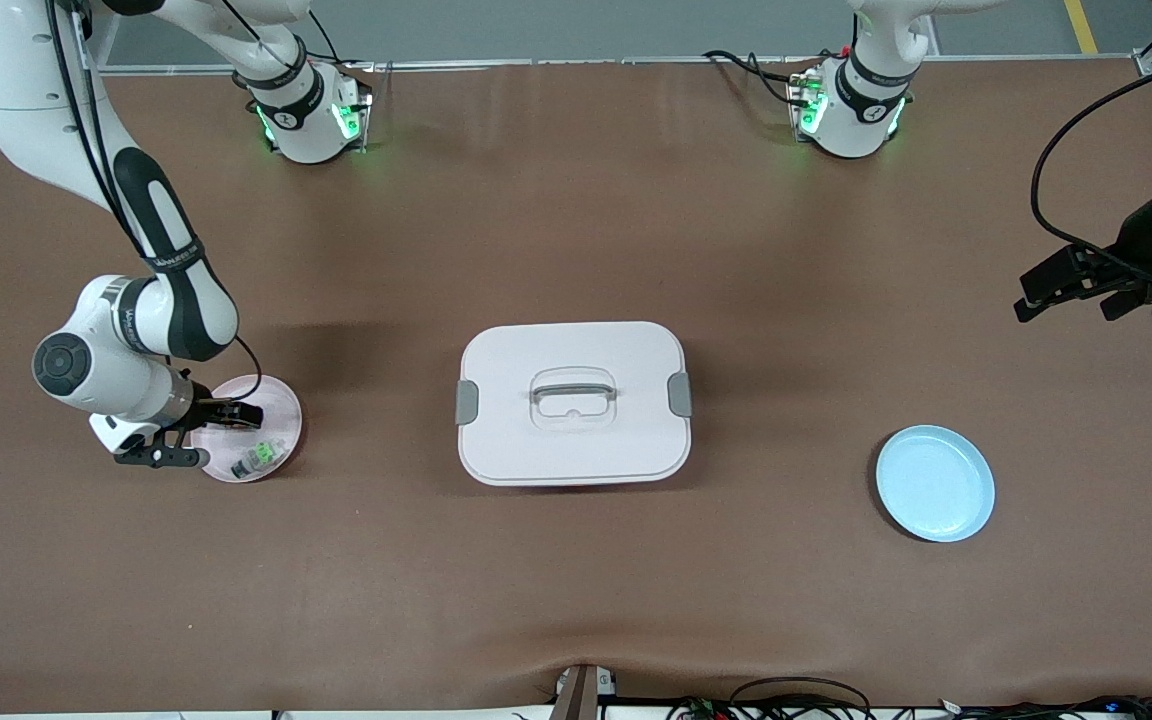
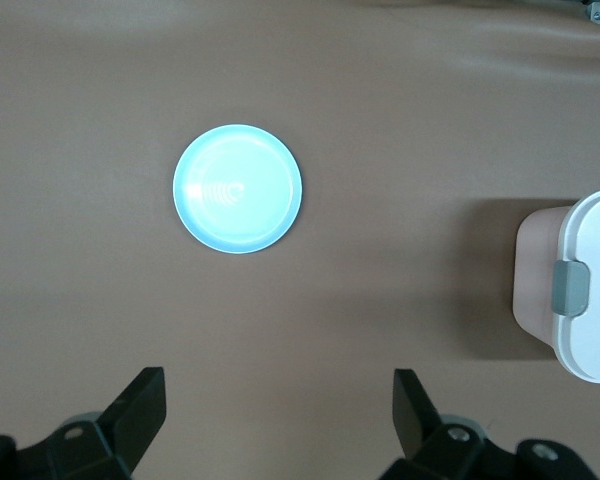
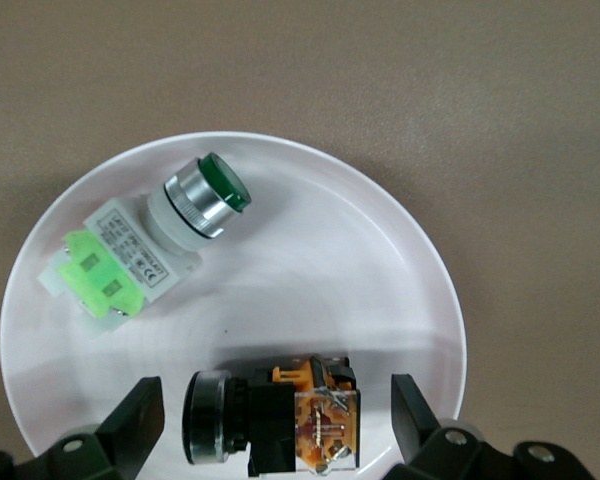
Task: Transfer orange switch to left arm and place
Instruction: 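Close the right gripper on the black-orange switch, then lift the switch over the box with the right gripper while the left gripper approaches, then bring the left gripper to the switch held by the right gripper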
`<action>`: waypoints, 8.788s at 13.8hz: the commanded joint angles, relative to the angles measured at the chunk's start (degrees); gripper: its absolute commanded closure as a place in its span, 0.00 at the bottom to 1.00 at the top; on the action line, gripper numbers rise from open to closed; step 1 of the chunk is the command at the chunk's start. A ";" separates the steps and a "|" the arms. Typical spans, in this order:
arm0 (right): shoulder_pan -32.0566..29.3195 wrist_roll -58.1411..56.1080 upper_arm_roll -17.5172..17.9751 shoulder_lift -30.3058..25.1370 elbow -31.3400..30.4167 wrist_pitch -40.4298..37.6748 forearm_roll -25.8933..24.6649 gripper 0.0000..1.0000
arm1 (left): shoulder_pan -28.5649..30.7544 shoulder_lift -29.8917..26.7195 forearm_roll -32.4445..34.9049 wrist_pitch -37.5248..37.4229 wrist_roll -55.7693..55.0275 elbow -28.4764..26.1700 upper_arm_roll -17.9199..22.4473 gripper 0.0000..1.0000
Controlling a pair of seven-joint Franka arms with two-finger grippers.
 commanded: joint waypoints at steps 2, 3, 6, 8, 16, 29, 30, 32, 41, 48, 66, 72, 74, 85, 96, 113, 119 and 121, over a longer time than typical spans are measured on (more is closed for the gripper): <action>-0.59 -1.71 0.42 0.22 -0.92 0.83 1.21 0.00 | 1.04 0.34 -0.29 -0.95 1.48 1.23 0.10 0.00; -0.59 -1.71 0.42 0.22 -0.92 0.83 1.21 0.00 | 1.05 0.34 -0.29 -0.95 1.48 1.23 0.18 0.00; -0.59 -1.71 0.42 0.40 -1.10 0.83 1.21 0.00 | 0.96 0.34 -0.20 -0.95 1.48 1.23 0.10 0.00; -0.59 -1.88 0.42 0.57 -1.54 1.44 1.21 0.00 | 0.87 0.43 -0.29 -0.95 1.48 1.05 0.10 0.00; -0.68 -1.88 0.42 0.75 -2.33 2.94 1.21 0.07 | 1.04 0.43 -0.20 -0.95 1.48 1.14 0.10 0.00; -2.17 -2.68 0.33 -0.48 11.28 -26.45 15.68 1.00 | 0.96 0.43 -0.20 -0.95 1.48 1.05 0.10 0.00; -2.35 -2.59 0.16 -0.66 13.21 -31.11 18.84 1.00 | 0.96 0.43 -0.20 -0.95 1.48 1.05 0.10 0.00; -2.70 -0.49 0.16 -1.09 15.42 -37.46 23.42 1.00 | 1.04 0.43 -0.20 -0.95 1.48 1.05 0.10 0.00; 7.56 31.81 0.59 -10.76 18.40 -46.54 30.30 1.00 | 0.87 0.43 -0.12 -0.95 1.48 1.23 0.01 0.00; 22.07 67.41 0.42 -10.42 29.47 -46.01 34.77 1.00 | 3.58 0.78 -14.40 -0.77 0.42 1.32 0.19 0.00; 41.24 116.67 1.74 8.13 56.11 -25.80 37.24 1.00 | -2.99 7.90 -49.16 6.86 -7.73 -0.97 -0.87 0.00; 44.14 122.48 1.56 8.13 56.29 -22.99 37.15 1.00 | -12.13 9.22 -48.54 16.89 -12.85 -1.14 -1.13 0.00; 44.14 123.35 1.65 8.13 56.38 -22.90 37.24 1.00 | -14.24 9.83 -48.46 17.77 -12.94 -1.14 -1.13 0.00; 44.93 128.28 2.09 7.78 59.72 -22.54 37.33 1.00 | -17.86 8.26 -44.06 14.01 -16.45 -4.48 -1.22 0.00; 43.10 128.62 1.91 10.24 59.19 -21.14 37.24 1.00 | -11.52 3.68 -44.06 2.39 -16.10 -3.43 -1.40 0.00; 39.40 139.09 7.54 10.59 62.36 -19.29 44.18 1.00 | -16.09 9.48 -41.34 7.32 -16.19 -2.11 -2.28 0.00; 39.31 139.01 7.54 10.68 62.36 -19.12 44.62 1.00 | -15.83 8.08 -39.67 1.62 -16.63 -2.11 -2.28 0.00; 39.31 139.01 7.54 10.68 62.36 -18.86 44.54 1.00 | -15.39 7.29 -39.67 -1.28 -17.24 -1.76 -2.19 0.00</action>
